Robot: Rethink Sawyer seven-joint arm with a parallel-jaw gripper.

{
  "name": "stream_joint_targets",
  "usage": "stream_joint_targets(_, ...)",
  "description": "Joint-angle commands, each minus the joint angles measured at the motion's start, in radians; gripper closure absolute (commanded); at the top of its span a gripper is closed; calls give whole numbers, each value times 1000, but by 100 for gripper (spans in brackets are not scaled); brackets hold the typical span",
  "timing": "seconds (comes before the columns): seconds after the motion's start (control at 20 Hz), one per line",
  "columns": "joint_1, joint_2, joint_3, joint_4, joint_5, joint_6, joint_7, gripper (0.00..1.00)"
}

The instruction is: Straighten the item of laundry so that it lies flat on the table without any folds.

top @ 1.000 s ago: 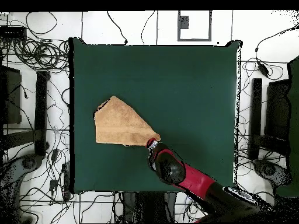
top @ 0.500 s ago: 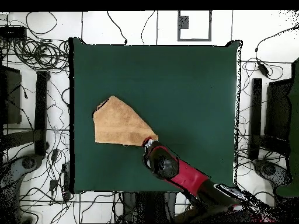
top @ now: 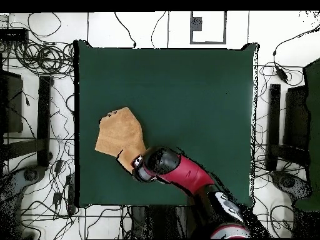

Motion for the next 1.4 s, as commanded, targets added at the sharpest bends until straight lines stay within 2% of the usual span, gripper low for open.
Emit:
stream_joint_targets(0.05,-22,56,-33,-151,147,249,417,100)
stream_joint_targets(0.4,13,89,-88,-198,173,352,603,100)
stream_joint_targets(0.6,4,103,-97,-207,168,354,619,100)
stream_joint_targets(0.75,-38,119,-63,-210,194,432,640,100)
stream_joint_targets(0.9,-97,176,-41,-257,178,489,609,100)
stream_joint_targets(1.2,-138,248,-58,-369,103,531,545,100)
stream_joint_targets(1.4,-136,258,-74,-374,37,336,409,100)
